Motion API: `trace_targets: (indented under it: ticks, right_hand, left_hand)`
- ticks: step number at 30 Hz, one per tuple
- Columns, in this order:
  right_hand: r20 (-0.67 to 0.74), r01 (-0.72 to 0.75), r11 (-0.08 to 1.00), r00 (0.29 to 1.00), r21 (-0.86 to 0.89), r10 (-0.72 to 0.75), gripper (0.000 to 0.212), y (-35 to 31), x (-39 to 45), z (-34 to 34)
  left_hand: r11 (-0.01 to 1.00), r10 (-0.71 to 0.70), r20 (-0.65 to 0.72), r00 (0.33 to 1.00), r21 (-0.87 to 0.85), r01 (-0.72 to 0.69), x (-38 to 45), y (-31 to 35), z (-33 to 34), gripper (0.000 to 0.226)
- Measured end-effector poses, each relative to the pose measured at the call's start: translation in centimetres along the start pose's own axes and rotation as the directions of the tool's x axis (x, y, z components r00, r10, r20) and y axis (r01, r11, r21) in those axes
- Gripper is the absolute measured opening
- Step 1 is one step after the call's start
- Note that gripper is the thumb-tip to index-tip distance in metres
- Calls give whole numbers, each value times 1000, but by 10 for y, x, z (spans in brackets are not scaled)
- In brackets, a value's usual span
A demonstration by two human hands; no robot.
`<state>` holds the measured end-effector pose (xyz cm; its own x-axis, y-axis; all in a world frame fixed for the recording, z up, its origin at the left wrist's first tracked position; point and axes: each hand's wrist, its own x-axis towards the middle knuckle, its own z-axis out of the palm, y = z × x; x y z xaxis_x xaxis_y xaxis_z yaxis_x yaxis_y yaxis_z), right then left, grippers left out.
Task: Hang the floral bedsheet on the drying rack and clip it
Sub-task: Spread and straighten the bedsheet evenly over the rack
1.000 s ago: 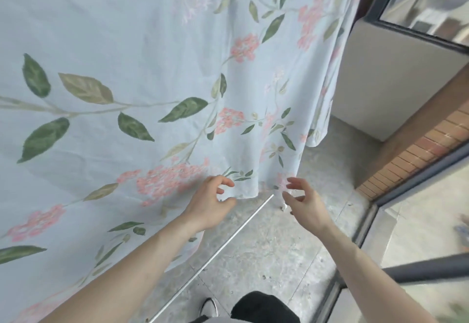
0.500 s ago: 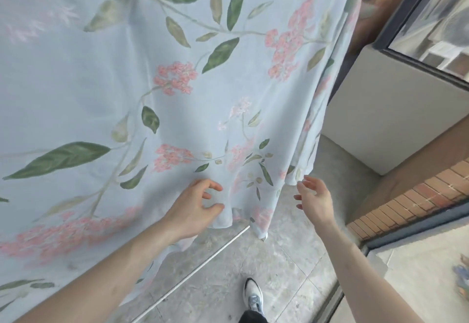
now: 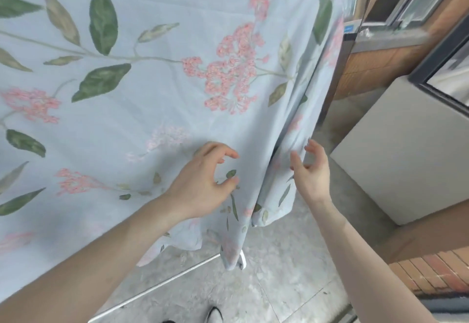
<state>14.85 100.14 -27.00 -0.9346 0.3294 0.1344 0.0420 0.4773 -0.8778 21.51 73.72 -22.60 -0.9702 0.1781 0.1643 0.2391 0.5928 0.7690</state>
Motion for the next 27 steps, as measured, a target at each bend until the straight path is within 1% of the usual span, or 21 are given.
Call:
trace_targets:
  ticks: [2, 4, 5, 7, 8, 10, 12, 14, 15, 16, 18, 19, 20, 22, 24, 27]
  right_hand:
    - [-39, 82, 996, 996, 26, -81, 60, -19, 22, -4]
    - [-85, 139, 989, 987, 54, -134, 64, -39, 41, -7]
    - [-103, 164, 984, 982, 67, -157, 66, -48, 49, -8]
    - [-124, 201, 976, 974, 82, -190, 69, -60, 63, -10]
    - [-125, 212, 974, 972, 82, -201, 68, -66, 69, -10]
    - [-138, 224, 970, 968, 92, -211, 61, -78, 79, -10]
    - [-165, 237, 965, 962, 116, -216, 53, -89, 83, -10]
    - [-210, 276, 955, 945, 107, -249, 39, -95, 85, -11]
    - [-236, 289, 952, 937, 100, -259, 36, -95, 87, -12]
    - [-261, 289, 951, 931, 105, -254, 39, -94, 88, -13]
    - [-294, 311, 943, 918, 119, -266, 45, -92, 93, -13]
    - [-298, 314, 941, 917, 125, -266, 44, -91, 97, -15]
    - [-300, 311, 943, 917, 122, -264, 41, -90, 101, -17]
    - [-320, 346, 930, 901, 126, -292, 33, -92, 108, -26]
    - [-347, 366, 918, 890, 154, -296, 31, -97, 120, -34]
    - [-367, 345, 915, 895, 210, -253, 32, -101, 156, -48]
  left_hand:
    - [993, 95, -46, 994, 81, -91, 16, 18, -8, 41]
    - [966, 200, -112, 973, 191, -176, 33, 37, -20, 45]
    - [940, 267, -147, 952, 260, -223, 40, 47, -28, 46]
    - [857, 407, -209, 889, 423, -293, 54, 68, -43, 48]
    - [809, 456, -235, 858, 511, -290, 60, 78, -51, 50]
    - [713, 515, -278, 811, 664, -225, 72, 95, -66, 58]
    - [651, 525, -297, 797, 744, -151, 81, 108, -78, 67]
    - [629, 500, -305, 811, 771, -97, 87, 116, -81, 76]
    - [620, 494, -303, 815, 780, -85, 88, 119, -79, 79]
    - [609, 502, -298, 812, 788, -87, 87, 121, -75, 81]
    - [576, 550, -291, 783, 811, -103, 86, 125, -68, 82]
    - [557, 569, -294, 768, 825, -97, 88, 130, -67, 83]
    - [541, 572, -300, 764, 837, -77, 91, 133, -68, 84]
    - [516, 532, -328, 781, 856, 8, 102, 140, -72, 88]
    - [507, 487, -370, 791, 857, 89, 112, 143, -76, 90]
    - [526, 486, -432, 760, 839, 141, 120, 147, -71, 86]
